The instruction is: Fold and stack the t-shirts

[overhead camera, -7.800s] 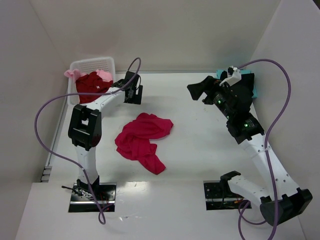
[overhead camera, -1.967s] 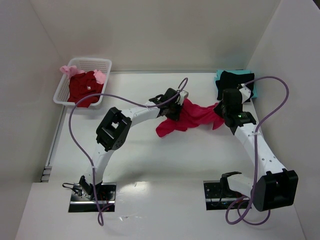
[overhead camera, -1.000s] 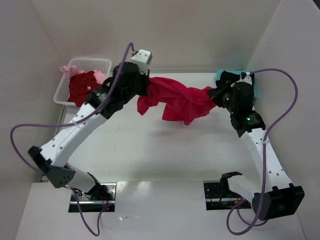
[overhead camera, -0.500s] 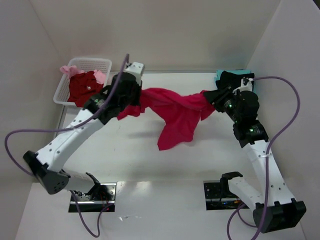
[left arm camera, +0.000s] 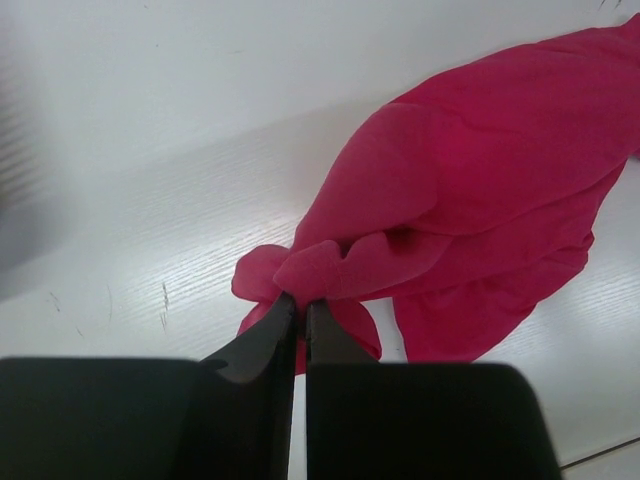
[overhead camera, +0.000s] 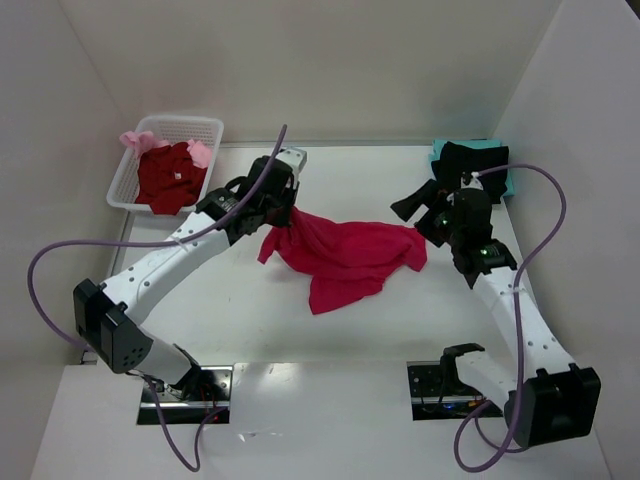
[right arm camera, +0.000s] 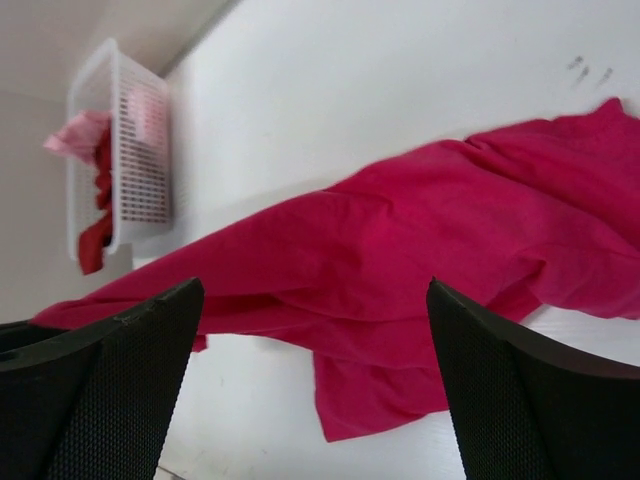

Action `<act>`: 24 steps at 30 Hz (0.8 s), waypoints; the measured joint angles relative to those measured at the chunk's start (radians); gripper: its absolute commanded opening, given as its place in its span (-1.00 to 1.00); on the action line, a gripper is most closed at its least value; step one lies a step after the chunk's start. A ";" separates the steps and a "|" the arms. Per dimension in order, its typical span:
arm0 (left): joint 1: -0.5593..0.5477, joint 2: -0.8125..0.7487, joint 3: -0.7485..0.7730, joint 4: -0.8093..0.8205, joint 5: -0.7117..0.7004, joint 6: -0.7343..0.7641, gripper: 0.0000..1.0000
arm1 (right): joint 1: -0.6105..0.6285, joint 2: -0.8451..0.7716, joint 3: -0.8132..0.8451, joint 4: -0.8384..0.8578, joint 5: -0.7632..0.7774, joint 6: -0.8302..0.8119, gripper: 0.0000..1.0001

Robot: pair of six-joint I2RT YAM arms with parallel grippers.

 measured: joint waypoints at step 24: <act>0.190 -0.035 -0.213 0.039 0.081 -0.082 -1.00 | 0.015 0.401 -0.002 -0.089 0.152 -0.051 0.29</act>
